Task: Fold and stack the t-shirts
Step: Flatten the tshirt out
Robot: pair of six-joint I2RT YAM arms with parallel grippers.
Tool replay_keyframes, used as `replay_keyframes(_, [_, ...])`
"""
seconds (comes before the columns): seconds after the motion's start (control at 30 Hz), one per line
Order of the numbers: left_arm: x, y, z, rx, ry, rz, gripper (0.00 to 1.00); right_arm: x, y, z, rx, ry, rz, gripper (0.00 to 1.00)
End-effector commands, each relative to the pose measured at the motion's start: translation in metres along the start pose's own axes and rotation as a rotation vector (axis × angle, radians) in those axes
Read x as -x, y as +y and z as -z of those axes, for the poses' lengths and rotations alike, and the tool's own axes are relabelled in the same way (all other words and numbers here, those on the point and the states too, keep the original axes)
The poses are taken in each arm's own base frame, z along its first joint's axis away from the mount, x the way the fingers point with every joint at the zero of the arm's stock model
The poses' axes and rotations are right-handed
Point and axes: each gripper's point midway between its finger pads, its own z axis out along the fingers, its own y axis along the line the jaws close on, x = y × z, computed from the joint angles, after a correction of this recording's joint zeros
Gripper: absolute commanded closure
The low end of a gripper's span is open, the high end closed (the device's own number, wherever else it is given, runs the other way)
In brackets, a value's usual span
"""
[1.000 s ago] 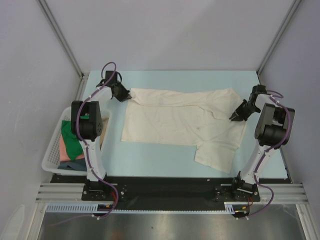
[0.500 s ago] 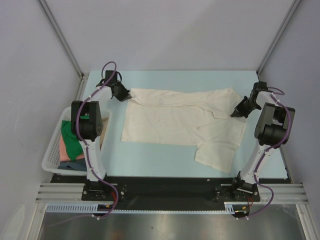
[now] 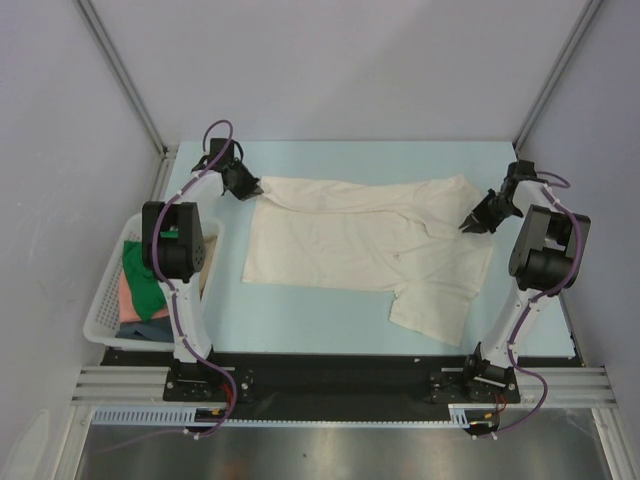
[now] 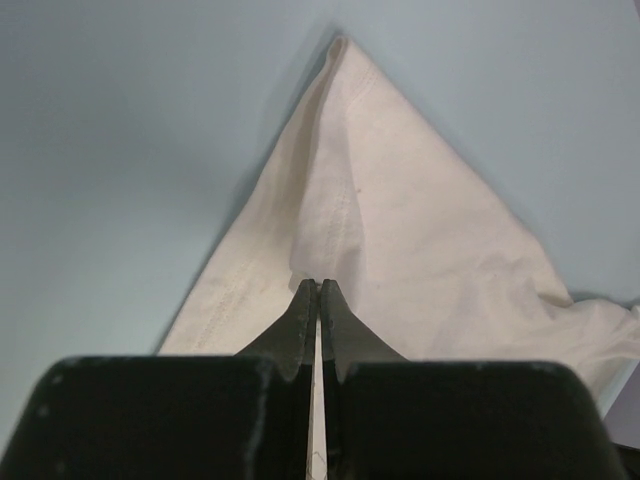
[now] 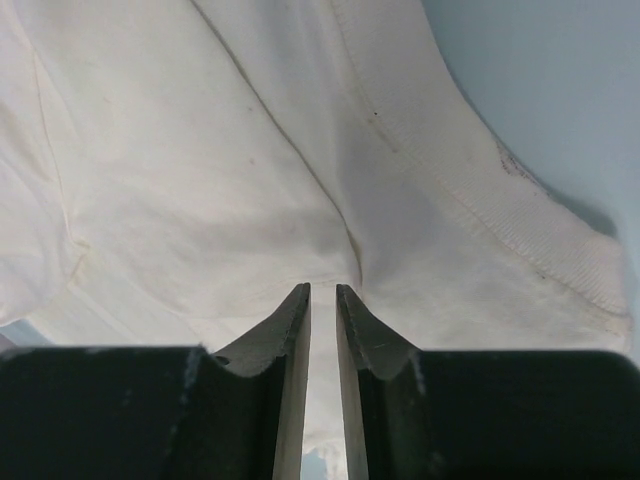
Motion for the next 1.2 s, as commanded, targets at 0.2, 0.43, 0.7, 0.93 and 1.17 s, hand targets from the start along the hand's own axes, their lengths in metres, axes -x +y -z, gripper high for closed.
replay_keyframes(0.2, [0.011, -0.019, 0.012, -0.043, -0.031, -0.053, 1.00, 0.012, 0.001, 0.000, 0.000, -0.051, 0.071, 0.65])
replay_keyframes(0.43, [0.010, -0.020, 0.014, -0.047, -0.027, -0.050, 1.00, -0.003, -0.005, -0.020, 0.011, 0.012, 0.078, 0.66])
replay_keyframes(0.7, [0.006, -0.017, 0.013, -0.045, -0.021, -0.046, 1.00, -0.008, -0.009, -0.021, -0.003, 0.022, 0.091, 0.71])
replay_keyframes(0.93, [0.004, -0.017, 0.013, -0.052, -0.019, -0.033, 1.00, -0.016, -0.017, -0.020, -0.017, 0.043, 0.084, 0.66])
replay_keyframes(1.17, [0.004, -0.016, 0.014, -0.049, -0.020, -0.031, 1.00, -0.029, -0.014, -0.019, -0.004, 0.054, 0.090, 0.68])
